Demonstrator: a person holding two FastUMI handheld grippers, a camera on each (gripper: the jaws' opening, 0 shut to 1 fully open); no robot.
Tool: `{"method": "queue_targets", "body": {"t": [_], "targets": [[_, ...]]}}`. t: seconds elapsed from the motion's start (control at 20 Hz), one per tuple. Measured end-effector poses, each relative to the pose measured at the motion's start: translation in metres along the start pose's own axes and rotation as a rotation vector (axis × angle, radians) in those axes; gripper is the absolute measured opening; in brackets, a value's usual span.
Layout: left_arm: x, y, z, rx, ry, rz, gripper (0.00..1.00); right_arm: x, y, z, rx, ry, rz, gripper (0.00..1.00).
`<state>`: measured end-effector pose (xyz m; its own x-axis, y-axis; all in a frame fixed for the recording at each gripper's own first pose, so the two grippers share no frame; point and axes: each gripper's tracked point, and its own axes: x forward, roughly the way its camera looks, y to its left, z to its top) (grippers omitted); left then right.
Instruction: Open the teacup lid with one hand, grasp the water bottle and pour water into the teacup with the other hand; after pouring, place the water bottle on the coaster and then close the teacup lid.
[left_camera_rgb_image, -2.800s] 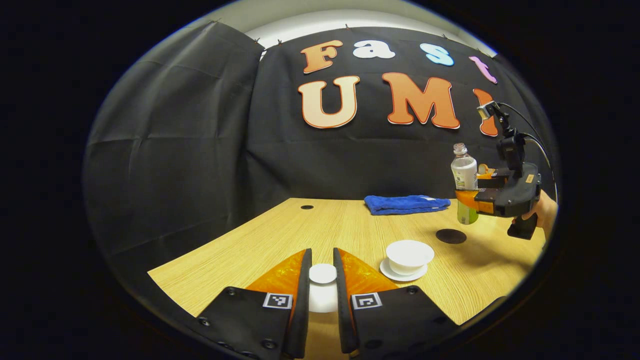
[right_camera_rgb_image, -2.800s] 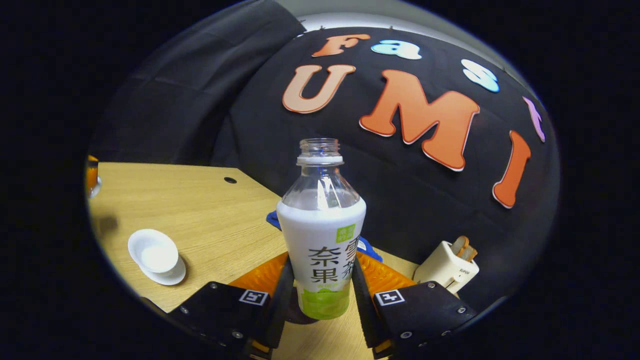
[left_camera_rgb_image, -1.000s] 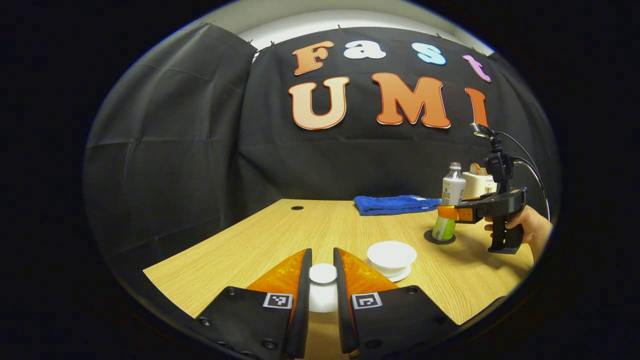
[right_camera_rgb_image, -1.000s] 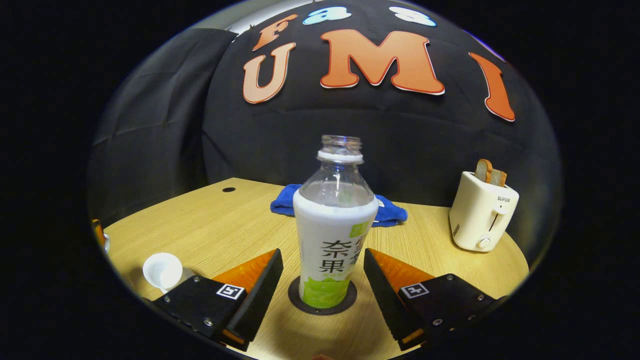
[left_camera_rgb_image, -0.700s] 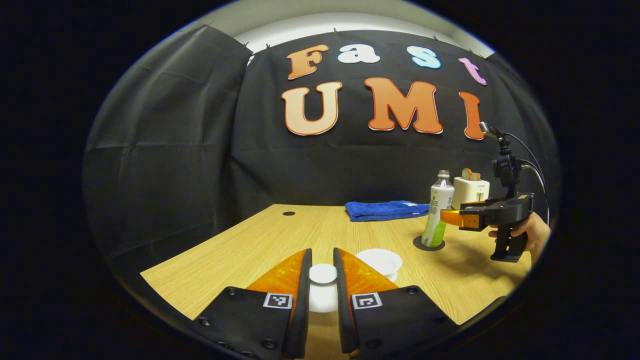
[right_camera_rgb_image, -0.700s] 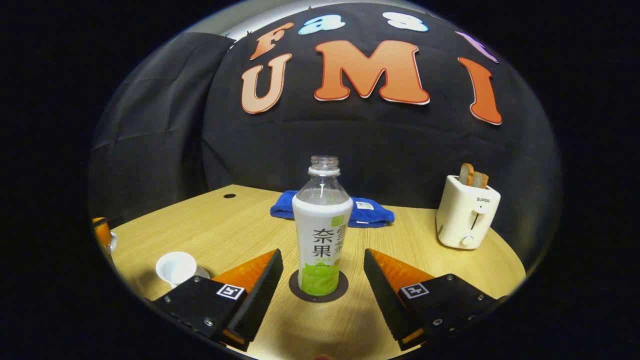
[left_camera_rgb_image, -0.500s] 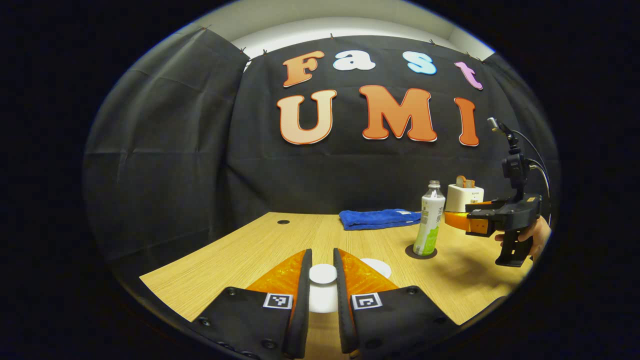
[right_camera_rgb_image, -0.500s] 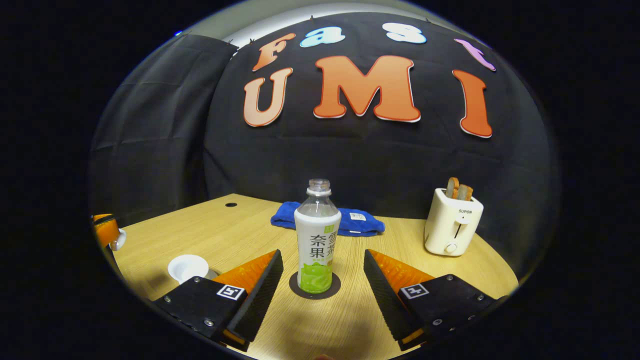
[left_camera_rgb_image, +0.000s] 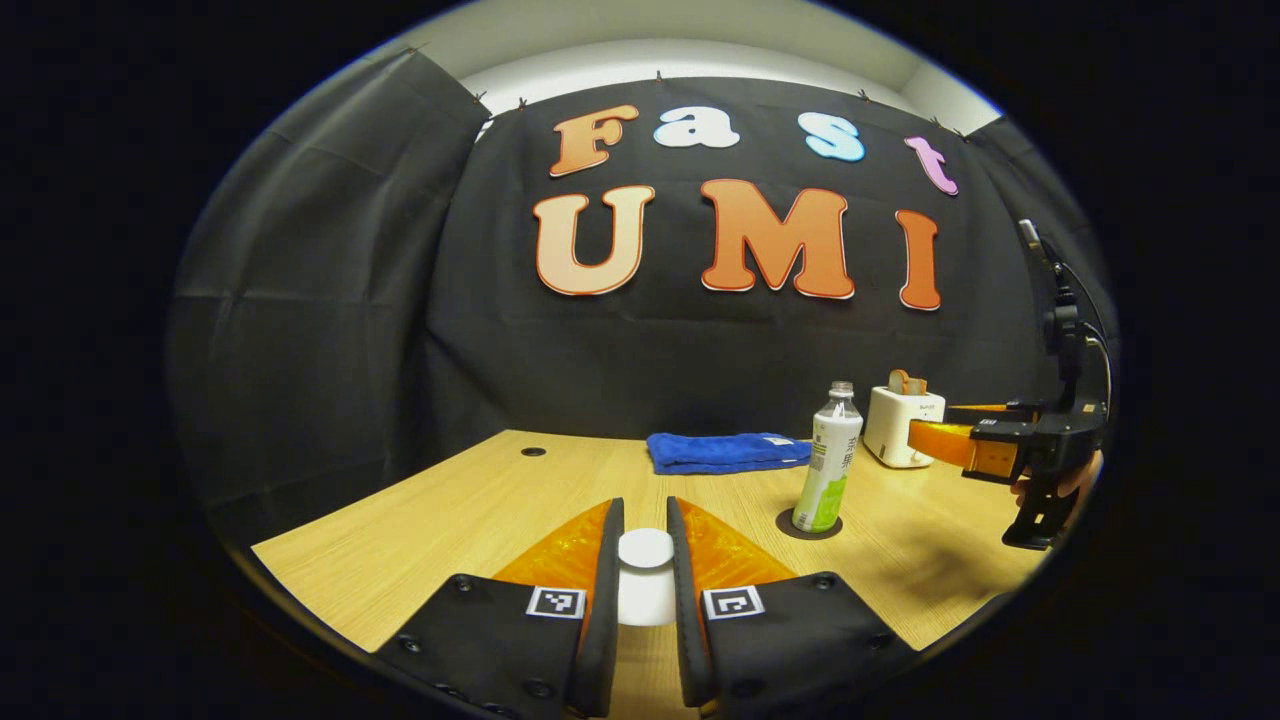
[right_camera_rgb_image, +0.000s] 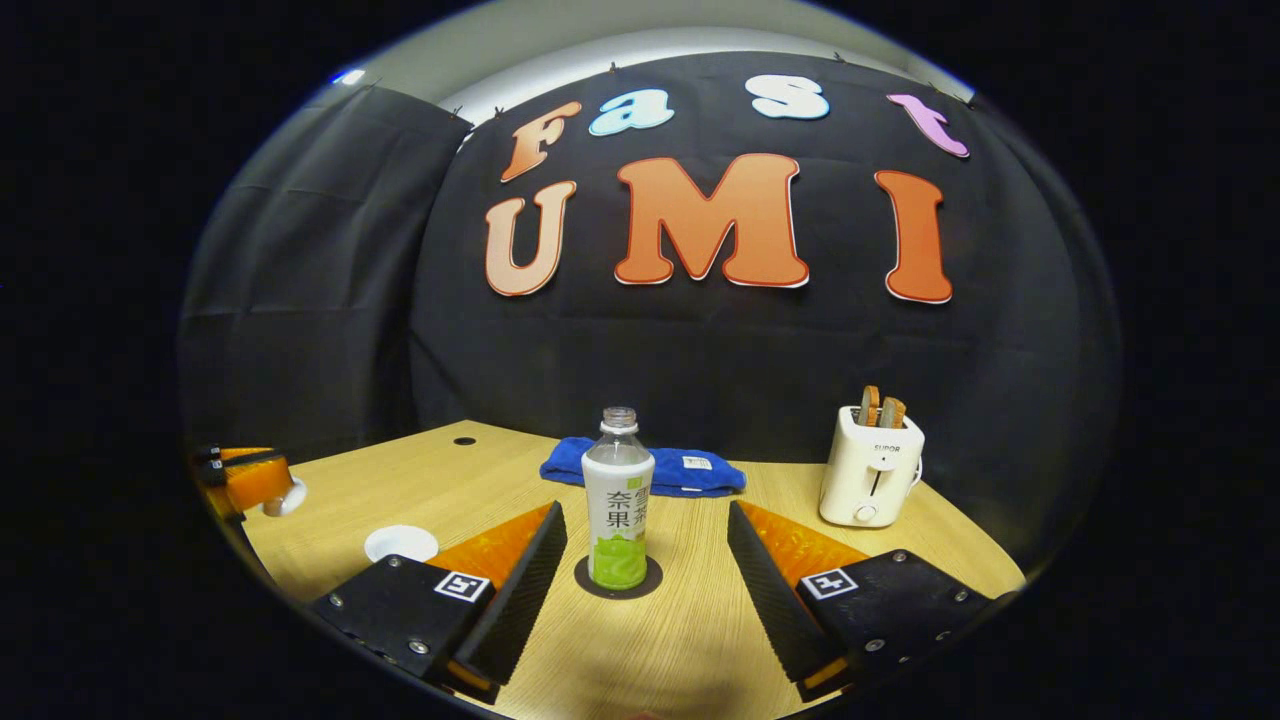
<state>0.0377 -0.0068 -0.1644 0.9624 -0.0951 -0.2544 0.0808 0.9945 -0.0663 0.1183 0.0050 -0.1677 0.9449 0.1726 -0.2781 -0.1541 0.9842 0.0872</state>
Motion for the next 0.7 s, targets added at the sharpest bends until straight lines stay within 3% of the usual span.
{"method": "queue_targets", "body": {"t": [0.2,0.7], "targets": [[0.020,-0.011,-0.014,-0.038,0.029,-0.027,0.29,-0.007,-0.002,0.000,-0.013,-0.016,0.005,0.97],[0.073,-0.029,-0.064,-0.017,0.136,-0.039,0.29,-0.012,-0.011,-0.014,-0.008,-0.003,0.009,0.97]]}}
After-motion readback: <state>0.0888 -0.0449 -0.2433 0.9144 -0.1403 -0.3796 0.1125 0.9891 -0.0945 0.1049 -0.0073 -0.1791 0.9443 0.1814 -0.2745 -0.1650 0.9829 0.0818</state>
